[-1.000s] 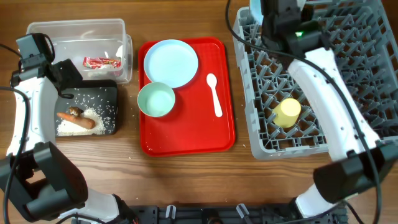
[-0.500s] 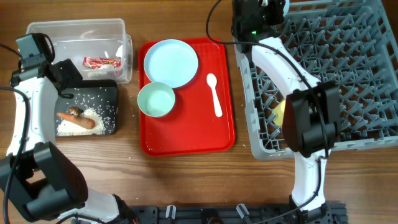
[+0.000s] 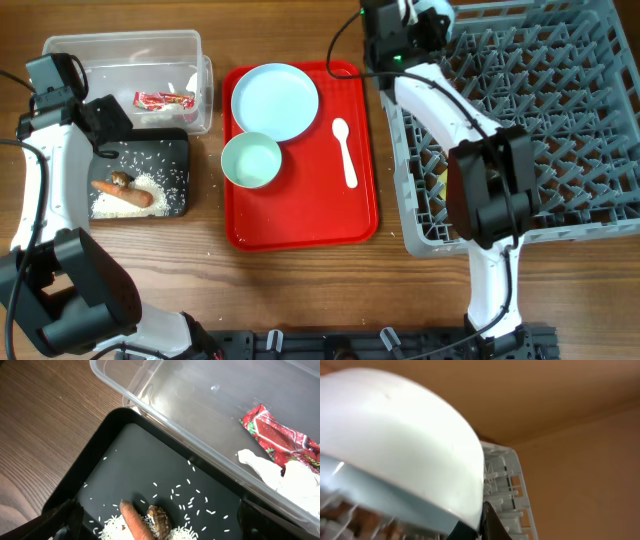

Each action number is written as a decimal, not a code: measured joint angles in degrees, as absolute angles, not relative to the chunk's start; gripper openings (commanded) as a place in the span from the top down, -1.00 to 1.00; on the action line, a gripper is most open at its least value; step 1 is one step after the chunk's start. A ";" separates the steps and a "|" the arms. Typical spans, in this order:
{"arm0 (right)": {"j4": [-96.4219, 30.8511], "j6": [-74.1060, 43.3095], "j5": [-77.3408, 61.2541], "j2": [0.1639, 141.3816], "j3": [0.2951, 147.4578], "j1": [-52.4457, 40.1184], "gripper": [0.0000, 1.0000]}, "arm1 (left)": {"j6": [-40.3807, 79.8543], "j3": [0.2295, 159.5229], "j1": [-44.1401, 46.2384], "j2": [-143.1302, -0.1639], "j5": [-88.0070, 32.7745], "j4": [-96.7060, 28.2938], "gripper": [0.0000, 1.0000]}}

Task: Sort waste into correct bins and load items into the dishwasher rack
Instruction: 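Lift the light-blue bowl and set it in the dish rack, then reach the right gripper to the green bowl on the red tray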

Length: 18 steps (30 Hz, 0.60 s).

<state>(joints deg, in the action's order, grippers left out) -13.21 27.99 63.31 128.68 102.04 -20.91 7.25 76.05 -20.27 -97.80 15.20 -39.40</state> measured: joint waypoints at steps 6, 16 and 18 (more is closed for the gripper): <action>-17.78 28.80 64.47 128.90 102.02 -22.37 -0.39 | 7.25 76.05 -20.27 -97.80 15.22 -39.38 -1.00; -20.53 28.58 66.11 129.05 102.02 -24.53 -0.64 | 7.25 76.05 -20.27 -97.80 15.20 -39.40 -1.00; -20.82 28.58 66.08 129.05 102.02 -25.89 -0.65 | 7.25 76.05 -20.27 -97.80 15.20 -39.40 -1.00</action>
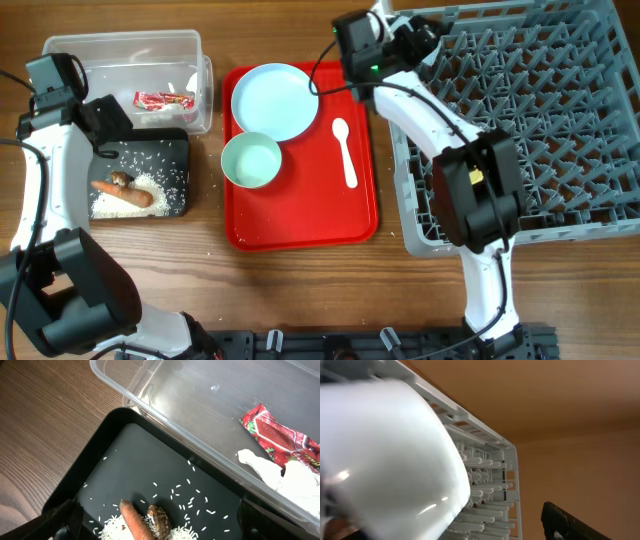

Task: Sort waste into correct bins and load items into the dishwasher rack
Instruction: 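Reach the right gripper to the green bowl on the red tray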

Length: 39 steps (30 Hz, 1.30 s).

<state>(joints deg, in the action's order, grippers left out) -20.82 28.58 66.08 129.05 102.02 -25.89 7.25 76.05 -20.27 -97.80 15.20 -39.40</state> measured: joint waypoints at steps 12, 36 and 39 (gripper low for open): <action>-23.55 24.03 59.68 122.17 102.08 -31.22 -0.89 | 7.25 76.05 -20.27 -97.80 15.20 -39.42 -1.00; -35.77 -26.92 -19.25 119.17 90.13 -38.15 -0.02 | 7.25 76.05 -20.27 -97.80 15.20 -39.40 -1.00; -34.26 -30.04 -19.03 120.31 90.13 -38.72 0.03 | 7.25 76.05 -20.27 -97.80 15.20 -39.38 -1.00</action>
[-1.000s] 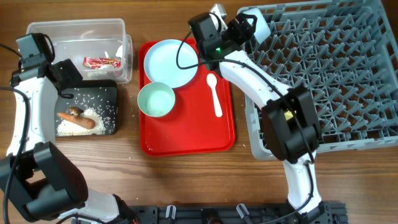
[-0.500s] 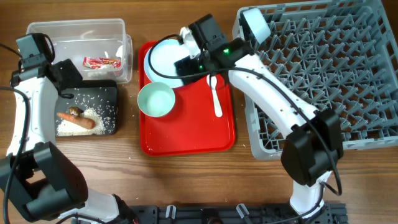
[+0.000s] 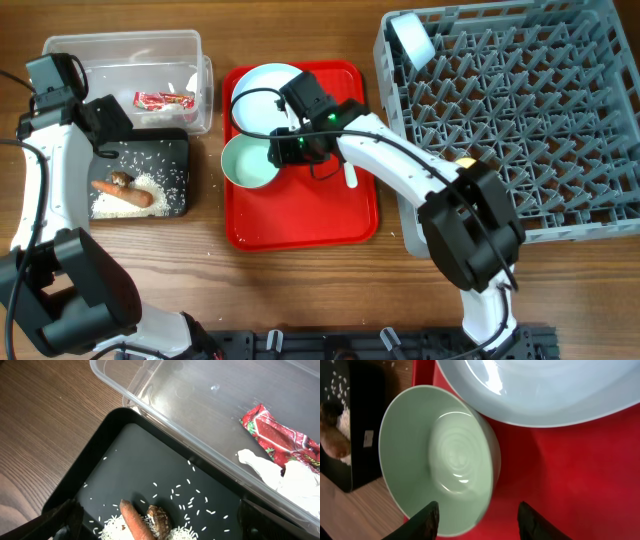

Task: Sort waste into correct bins and load items into the dishwasher rack
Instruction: 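Reach the right gripper to the green bowl on the red tray, then lift the green bowl and place it in the dish rack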

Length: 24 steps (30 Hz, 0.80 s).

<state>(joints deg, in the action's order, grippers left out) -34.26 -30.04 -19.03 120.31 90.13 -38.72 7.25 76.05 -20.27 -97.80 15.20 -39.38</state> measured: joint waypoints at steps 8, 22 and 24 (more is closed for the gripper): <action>-32.75 -35.94 -17.74 123.24 89.69 -38.87 0.91 | 7.25 76.05 -20.27 -97.80 15.20 -39.38 -1.00; -35.64 -32.84 -13.98 121.32 89.38 -37.78 0.91 | 7.25 76.05 -20.27 -97.80 15.20 -39.40 -1.00; -37.54 -30.79 -9.41 117.43 89.25 -36.56 0.91 | 7.25 76.05 -20.27 -97.80 15.20 -39.40 -1.00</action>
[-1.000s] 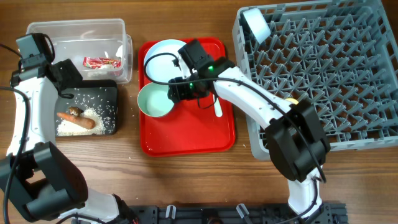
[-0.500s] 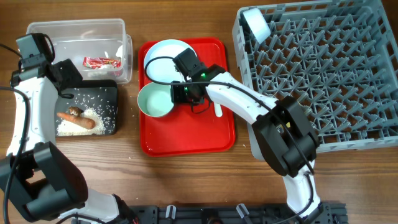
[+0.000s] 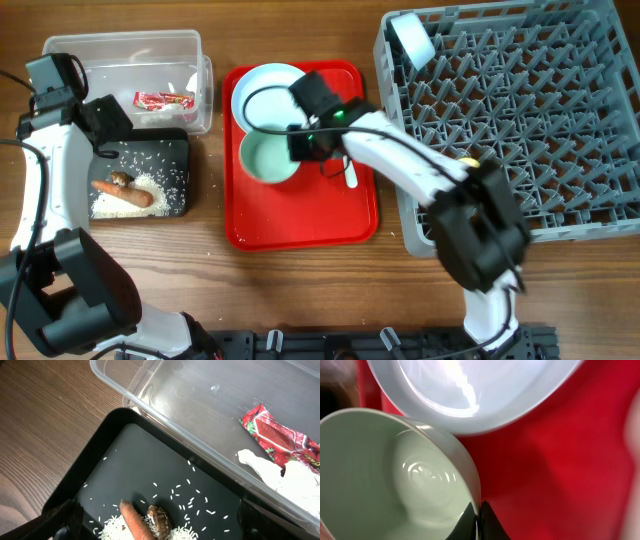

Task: Sort waste into correct bins and load items into the dishwasher rack
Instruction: 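Lift the green bowl and place it in the dish rack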

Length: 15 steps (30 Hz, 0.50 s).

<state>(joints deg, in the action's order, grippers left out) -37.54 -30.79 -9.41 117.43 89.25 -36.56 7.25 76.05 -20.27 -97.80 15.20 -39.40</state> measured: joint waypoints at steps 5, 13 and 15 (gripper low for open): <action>-42.24 -26.15 24.86 97.51 89.36 -33.82 0.91 | 7.25 76.05 -20.27 -97.80 15.18 -39.40 -1.00; -44.75 -14.06 68.20 92.44 89.65 -28.29 0.91 | 7.25 76.05 -20.27 -97.80 15.20 -39.38 -1.00; -44.95 -8.19 71.35 95.00 89.54 -25.87 0.91 | 7.25 76.05 -20.27 -97.80 15.22 -39.40 -1.00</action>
<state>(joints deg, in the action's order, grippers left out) -44.95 -8.19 71.35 95.00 89.54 -25.87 7.25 76.05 -20.27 -97.80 15.22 -39.40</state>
